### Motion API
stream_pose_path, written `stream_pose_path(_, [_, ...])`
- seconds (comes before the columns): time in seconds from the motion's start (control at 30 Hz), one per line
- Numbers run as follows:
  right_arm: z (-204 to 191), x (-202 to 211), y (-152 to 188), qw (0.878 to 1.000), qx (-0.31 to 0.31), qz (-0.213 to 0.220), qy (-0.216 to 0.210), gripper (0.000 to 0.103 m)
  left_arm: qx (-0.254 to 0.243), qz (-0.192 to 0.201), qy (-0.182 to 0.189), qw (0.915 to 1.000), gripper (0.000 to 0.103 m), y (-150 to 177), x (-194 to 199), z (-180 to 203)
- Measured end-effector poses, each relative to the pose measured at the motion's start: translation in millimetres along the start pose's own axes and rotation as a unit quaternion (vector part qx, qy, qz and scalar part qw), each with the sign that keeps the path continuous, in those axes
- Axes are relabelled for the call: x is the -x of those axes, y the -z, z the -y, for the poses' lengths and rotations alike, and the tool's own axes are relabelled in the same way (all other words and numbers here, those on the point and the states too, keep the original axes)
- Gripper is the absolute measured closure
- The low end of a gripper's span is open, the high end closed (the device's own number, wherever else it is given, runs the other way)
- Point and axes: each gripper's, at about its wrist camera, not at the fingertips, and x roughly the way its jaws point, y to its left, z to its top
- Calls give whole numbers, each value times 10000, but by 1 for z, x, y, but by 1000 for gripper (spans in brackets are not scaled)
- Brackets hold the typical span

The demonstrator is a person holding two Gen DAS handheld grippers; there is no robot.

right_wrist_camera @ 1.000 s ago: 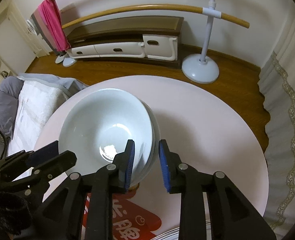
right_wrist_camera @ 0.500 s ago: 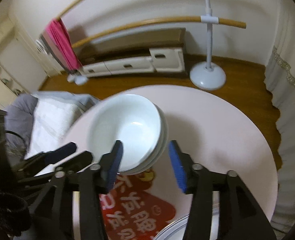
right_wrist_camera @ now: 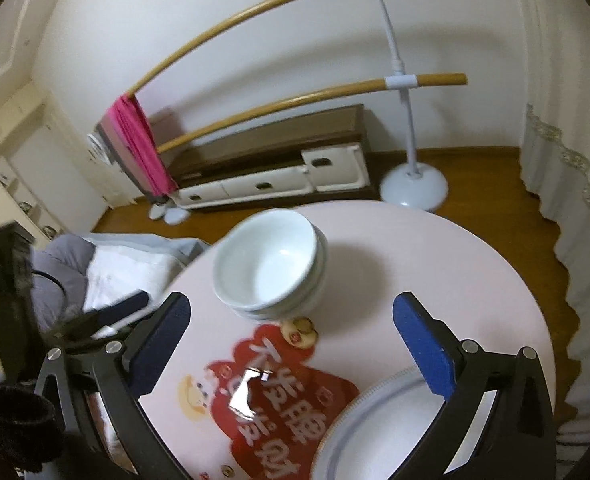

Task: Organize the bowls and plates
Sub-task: 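Open both grippers and withdraw them from the nested white bowls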

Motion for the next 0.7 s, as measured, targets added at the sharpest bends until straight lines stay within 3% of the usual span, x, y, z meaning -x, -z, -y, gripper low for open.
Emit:
stream_pose_path(0.17, [-2, 11, 17, 9985, 206, 149, 495, 1, -345, 368, -44, 9987, 26, 21, 14, 14])
stream_pose_path(0.5, [-11, 40, 40, 9942, 454, 314, 924, 0, -944, 938, -88, 9911, 8, 62, 28, 37])
stream_pose_path(0.7, [-15, 51, 38, 9925, 367, 399, 1091, 0, -1266, 971, 14, 9872, 4, 65, 23, 30])
